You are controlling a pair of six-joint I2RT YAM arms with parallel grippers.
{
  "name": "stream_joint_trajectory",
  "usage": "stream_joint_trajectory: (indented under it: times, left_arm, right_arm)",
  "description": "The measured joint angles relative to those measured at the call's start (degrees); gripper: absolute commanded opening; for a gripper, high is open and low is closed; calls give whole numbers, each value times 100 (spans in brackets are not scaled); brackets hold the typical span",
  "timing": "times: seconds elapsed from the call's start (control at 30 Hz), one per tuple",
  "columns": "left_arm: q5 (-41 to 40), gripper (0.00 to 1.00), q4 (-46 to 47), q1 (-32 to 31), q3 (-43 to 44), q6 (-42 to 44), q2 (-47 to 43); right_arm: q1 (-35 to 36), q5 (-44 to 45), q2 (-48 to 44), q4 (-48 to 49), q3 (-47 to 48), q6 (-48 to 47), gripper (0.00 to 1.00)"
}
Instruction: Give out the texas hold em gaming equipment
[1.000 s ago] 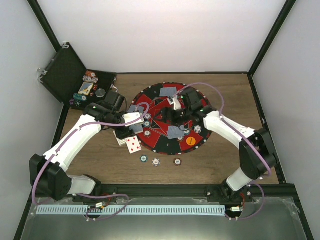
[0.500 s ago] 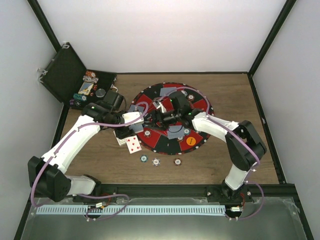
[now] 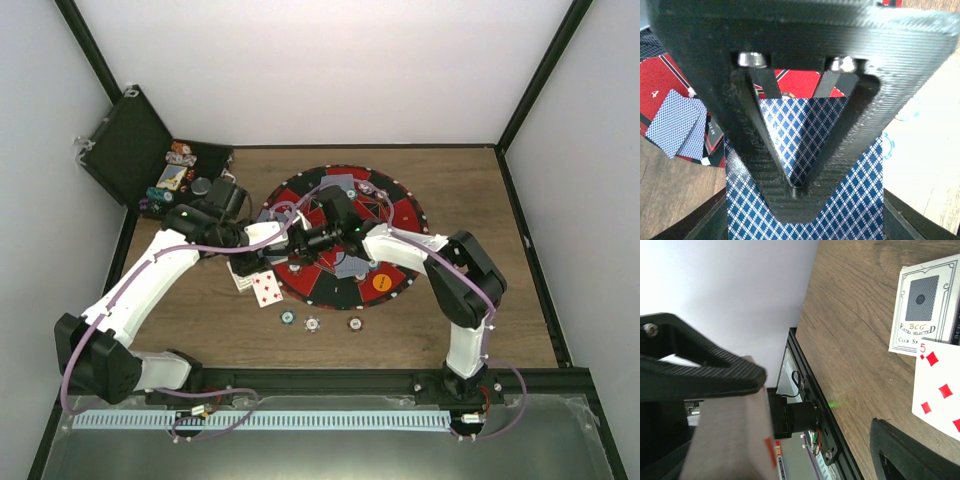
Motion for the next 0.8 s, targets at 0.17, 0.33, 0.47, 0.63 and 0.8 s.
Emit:
stream_joint_trajectory:
  times: [0.17,0.33,0.47,0.63,0.8]
  left_arm:
    - [-2,4,-81,4,2,0,2]
    - [-4,4,-83,4,33,2,2]
    - [-22,4,-74,4,33,0,2]
    - [-31,4,-85,4,33,0,2]
    - [-24,4,-90,4,42,0,2]
  right_arm:
    - [-35,-101,144,4,81,-35,67]
    - [-151,-221,144,7,85,-94,64]
    - [-249,-313,120,-33,72,-229,59]
    - [-348,-317,4,-216,63,-422,52]
    - [-437,-251,-168,-413,33,-533,45]
